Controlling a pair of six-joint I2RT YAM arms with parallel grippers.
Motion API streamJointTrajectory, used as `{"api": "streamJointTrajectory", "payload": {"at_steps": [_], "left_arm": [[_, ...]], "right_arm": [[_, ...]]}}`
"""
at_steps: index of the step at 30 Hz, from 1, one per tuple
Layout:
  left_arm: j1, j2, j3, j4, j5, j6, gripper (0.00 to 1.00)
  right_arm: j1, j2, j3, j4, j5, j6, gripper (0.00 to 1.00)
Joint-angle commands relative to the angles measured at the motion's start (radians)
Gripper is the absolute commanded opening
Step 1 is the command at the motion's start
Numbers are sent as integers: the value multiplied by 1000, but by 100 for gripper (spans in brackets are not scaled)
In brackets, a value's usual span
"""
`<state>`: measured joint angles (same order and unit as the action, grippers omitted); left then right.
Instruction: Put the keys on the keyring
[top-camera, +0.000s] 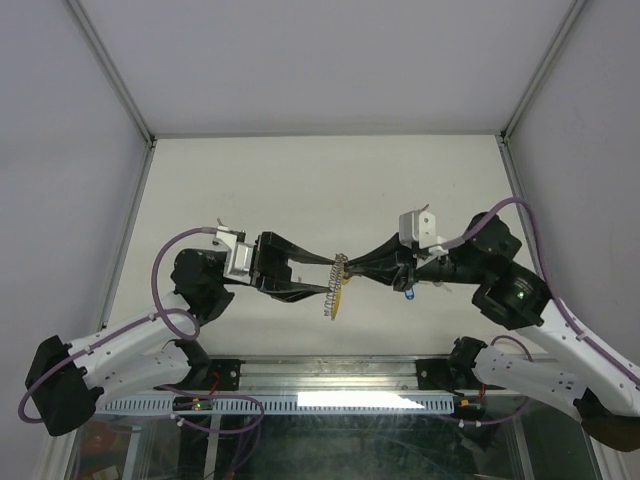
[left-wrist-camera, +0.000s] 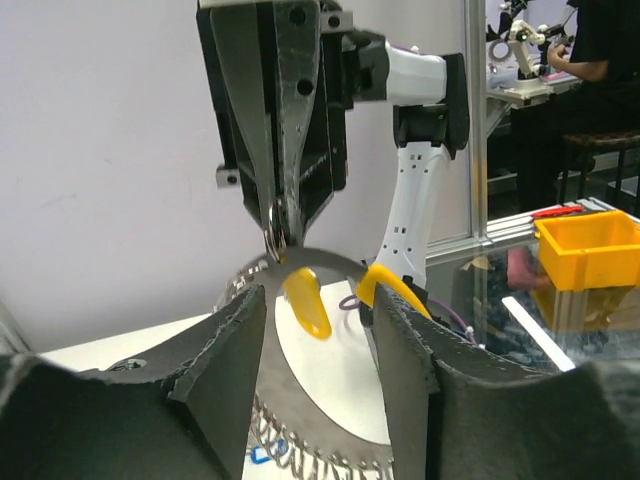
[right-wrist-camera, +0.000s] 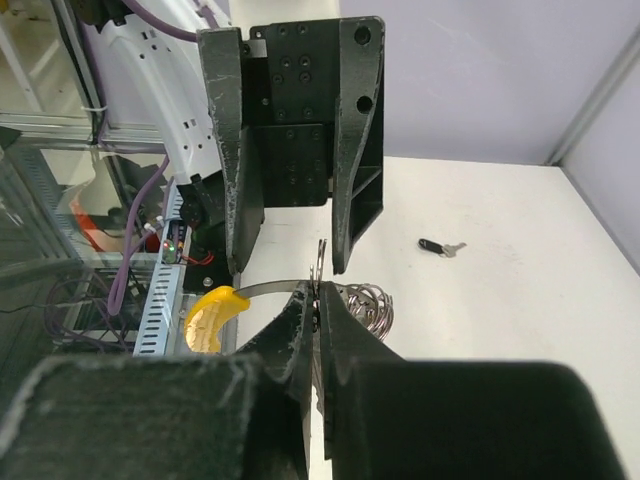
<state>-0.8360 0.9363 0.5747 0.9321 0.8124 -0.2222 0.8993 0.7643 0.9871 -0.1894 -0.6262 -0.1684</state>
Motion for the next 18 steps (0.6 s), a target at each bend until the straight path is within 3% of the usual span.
{"api": "streamJointTrajectory", "payload": {"at_steps": [1, 5, 11, 18], "left_arm": [[2, -47, 71, -187, -38, 107, 47], [3, -59, 124, -384, -125, 197, 51], [3, -48, 175, -545, -199, 280, 56], [2, -25, 180, -607, -136, 313, 41]], "right_arm": [[4, 18, 154, -286, 123, -96, 0], [4, 79, 261, -504, 211, -118, 0], [4, 259, 501, -810, 256, -79, 0], [14, 435, 701, -1069, 342, -32, 0]]}}
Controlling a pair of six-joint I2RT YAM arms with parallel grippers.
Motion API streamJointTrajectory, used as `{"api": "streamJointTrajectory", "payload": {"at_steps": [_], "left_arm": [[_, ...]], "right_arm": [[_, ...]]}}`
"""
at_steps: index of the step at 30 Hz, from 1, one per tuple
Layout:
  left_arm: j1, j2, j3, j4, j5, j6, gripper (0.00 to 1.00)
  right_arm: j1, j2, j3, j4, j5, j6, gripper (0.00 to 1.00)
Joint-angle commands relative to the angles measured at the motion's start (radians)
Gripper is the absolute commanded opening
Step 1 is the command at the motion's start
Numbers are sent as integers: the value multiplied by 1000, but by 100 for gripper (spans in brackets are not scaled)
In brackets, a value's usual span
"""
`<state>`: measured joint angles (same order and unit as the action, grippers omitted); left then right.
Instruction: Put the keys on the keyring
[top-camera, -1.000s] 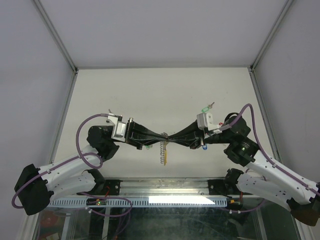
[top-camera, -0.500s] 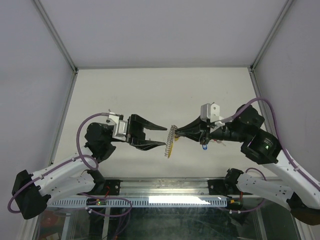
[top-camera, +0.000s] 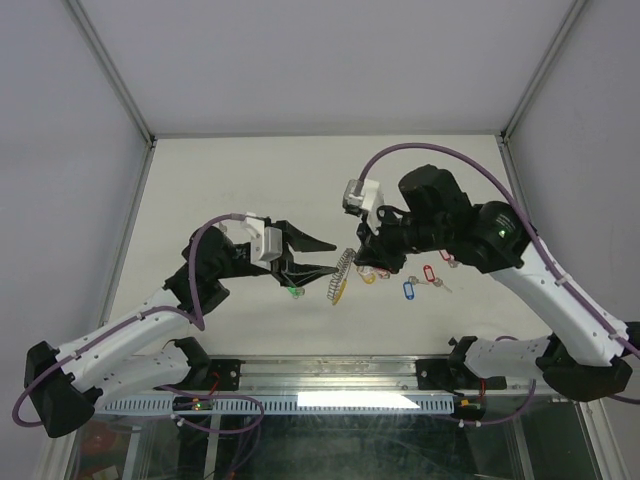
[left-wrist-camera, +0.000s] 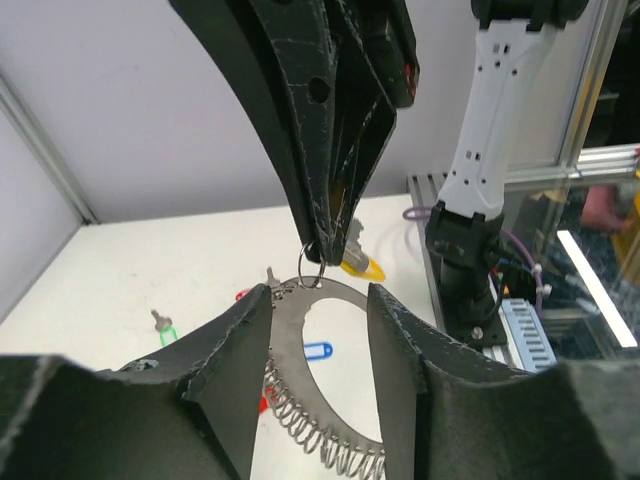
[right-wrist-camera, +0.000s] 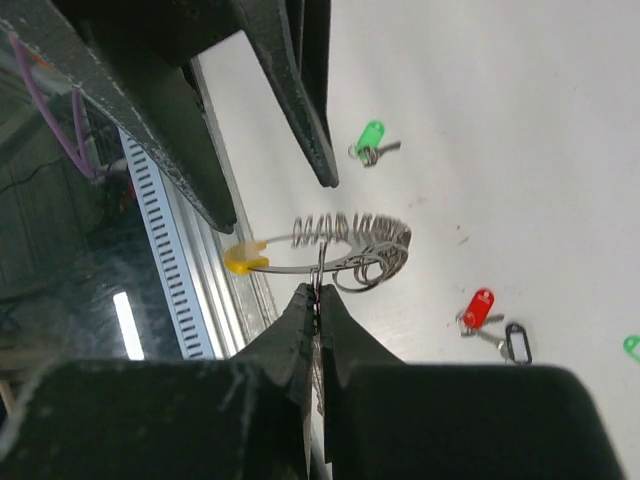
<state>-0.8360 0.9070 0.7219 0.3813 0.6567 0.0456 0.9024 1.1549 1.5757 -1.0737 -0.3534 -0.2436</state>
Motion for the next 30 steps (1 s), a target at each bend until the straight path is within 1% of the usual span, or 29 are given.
{"api": "streamJointTrajectory", "payload": {"at_steps": [1, 4, 9, 18, 22, 30], "left_arm": [[2, 2, 27, -59, 19, 46, 41], [3, -7, 9, -61, 6, 48, 41], [3, 6, -3, -71, 4, 54, 40], [-5, 100, 34, -99, 99, 77, 42], [-11, 114, 53, -136, 109, 109, 45], [-15, 119, 66, -151, 124, 120, 45]], "right_arm": [[13, 62, 119, -207, 79, 49, 0], [21, 93, 115, -241, 77, 55, 0], [40, 93, 98, -216, 49, 57, 0], [56, 127, 80, -167, -7, 46, 0], [62, 136, 71, -151, -12, 45, 0], [69, 150, 59, -152, -6, 40, 0]]}}
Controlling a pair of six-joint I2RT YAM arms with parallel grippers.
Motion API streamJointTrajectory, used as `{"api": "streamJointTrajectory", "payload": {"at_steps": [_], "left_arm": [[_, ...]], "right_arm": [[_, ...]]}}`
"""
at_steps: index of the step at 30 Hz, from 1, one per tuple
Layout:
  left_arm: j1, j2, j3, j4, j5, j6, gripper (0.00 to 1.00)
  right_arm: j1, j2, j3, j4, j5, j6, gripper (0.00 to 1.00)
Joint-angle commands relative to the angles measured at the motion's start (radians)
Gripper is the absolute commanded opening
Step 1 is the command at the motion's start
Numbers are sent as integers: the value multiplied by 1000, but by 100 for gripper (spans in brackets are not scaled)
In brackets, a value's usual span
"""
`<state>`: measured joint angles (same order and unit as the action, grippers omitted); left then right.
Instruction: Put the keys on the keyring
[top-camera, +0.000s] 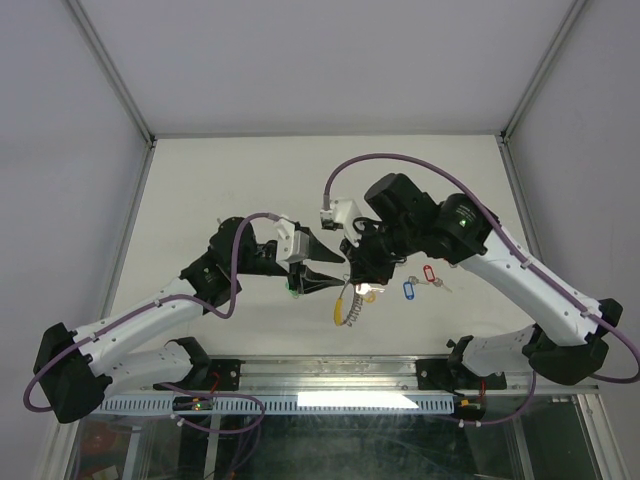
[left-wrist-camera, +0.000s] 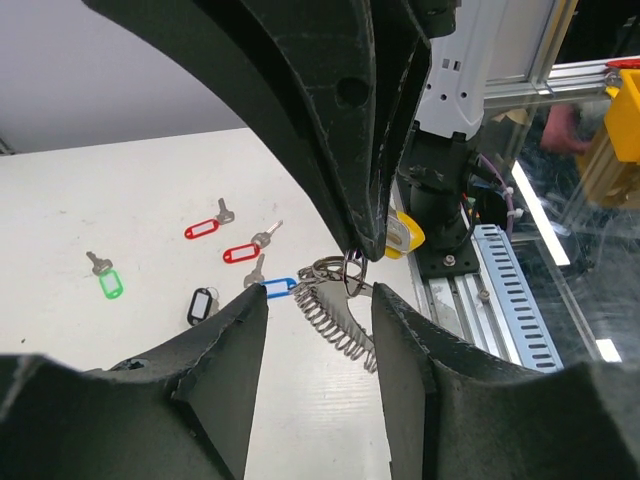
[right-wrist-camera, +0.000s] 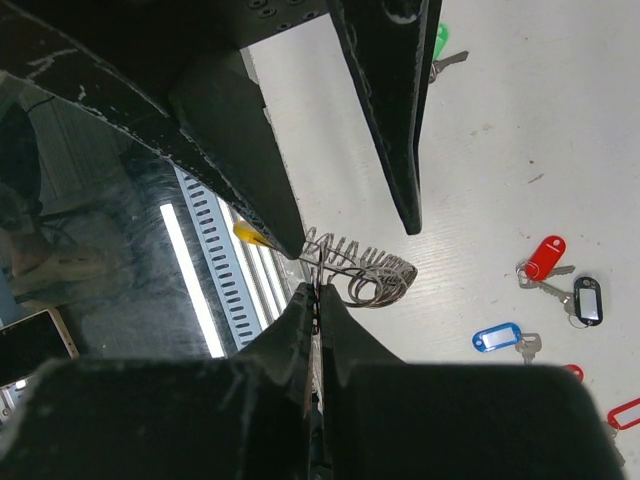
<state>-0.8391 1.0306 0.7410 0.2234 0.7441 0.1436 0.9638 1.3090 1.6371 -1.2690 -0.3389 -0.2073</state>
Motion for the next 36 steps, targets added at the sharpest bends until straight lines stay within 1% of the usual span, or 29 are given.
{"api": "streamJointTrajectory", "payload": {"at_steps": [1, 13, 18, 20, 23, 26, 31, 36], "left_arm": [[-13, -4, 50, 8, 36, 22, 44], [-20, 14, 54, 4, 60, 20, 38], [-22, 16, 58, 1, 62, 25, 30], [-22, 18, 61, 1, 63, 26, 25], [-22, 22, 64, 0, 70, 27, 15], [-22, 25, 67, 0, 71, 30, 0], [-24, 18, 67, 1, 53, 32, 0], [-24, -7, 35, 61, 16, -11, 0]], "right_arm": [[8, -4, -3, 46, -20, 3, 0], [17, 8, -5, 78, -15, 6, 0], [22, 16, -8, 79, -15, 6, 0], [25, 16, -10, 80, -15, 7, 0], [27, 14, -12, 82, -14, 8, 0], [29, 12, -15, 85, -14, 9, 0], [30, -1, -24, 98, -17, 11, 0], [30, -49, -55, 158, -17, 20, 0]]}}
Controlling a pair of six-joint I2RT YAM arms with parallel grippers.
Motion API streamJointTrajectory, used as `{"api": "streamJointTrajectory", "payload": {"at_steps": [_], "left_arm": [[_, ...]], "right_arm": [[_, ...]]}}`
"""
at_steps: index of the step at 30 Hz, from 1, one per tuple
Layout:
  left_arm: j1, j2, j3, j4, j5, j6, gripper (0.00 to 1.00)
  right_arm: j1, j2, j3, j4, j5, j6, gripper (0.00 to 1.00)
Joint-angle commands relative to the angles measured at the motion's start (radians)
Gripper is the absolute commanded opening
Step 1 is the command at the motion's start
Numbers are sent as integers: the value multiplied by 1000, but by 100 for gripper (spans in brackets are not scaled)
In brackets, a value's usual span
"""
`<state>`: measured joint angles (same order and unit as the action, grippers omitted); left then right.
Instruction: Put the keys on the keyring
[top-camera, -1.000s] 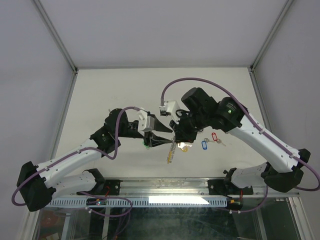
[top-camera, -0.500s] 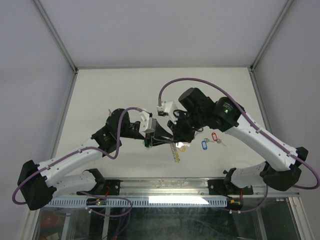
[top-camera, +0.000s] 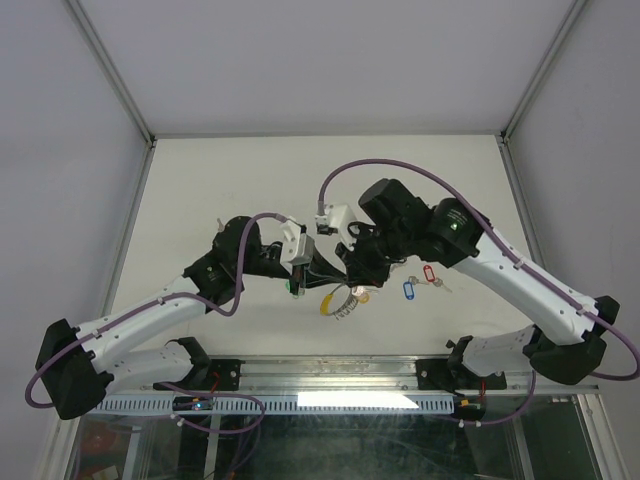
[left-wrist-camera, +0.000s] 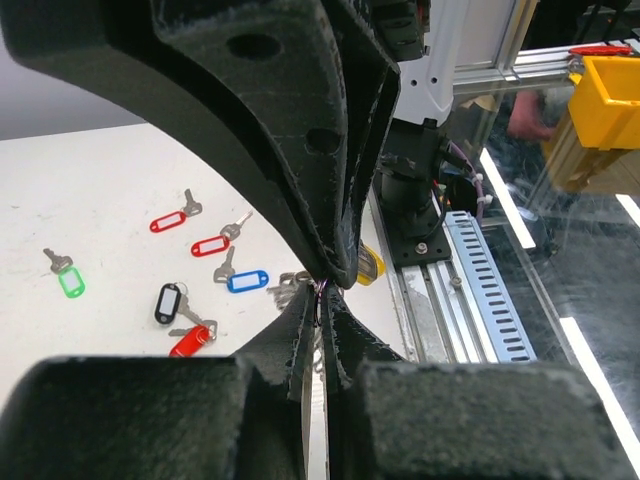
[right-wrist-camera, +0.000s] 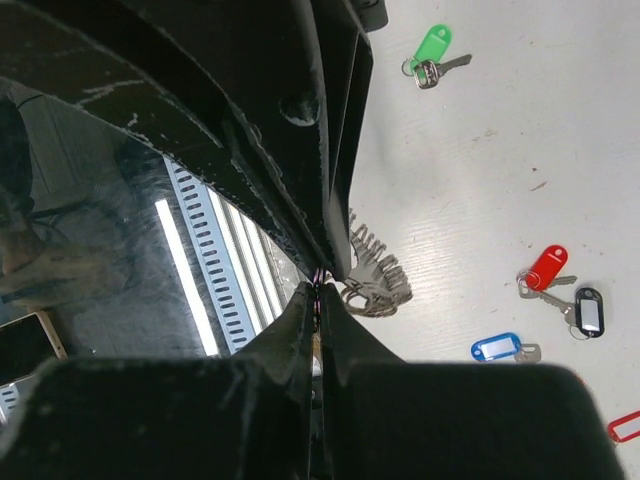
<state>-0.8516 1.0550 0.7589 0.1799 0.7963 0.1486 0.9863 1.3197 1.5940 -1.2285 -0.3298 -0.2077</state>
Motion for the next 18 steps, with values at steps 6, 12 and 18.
{"api": "streamJointTrajectory", "payload": {"at_steps": [6, 12, 18], "left_arm": [[-10, -60, -32, 187, -83, -72, 0], [-11, -72, -75, 279, -127, -133, 0], [-10, -72, -108, 377, -187, -195, 0]], "right_arm": [[8, -191, -91, 279, 75, 82, 22], [8, -332, -197, 457, 186, 170, 33], [8, -423, -317, 600, 286, 331, 33]]}}
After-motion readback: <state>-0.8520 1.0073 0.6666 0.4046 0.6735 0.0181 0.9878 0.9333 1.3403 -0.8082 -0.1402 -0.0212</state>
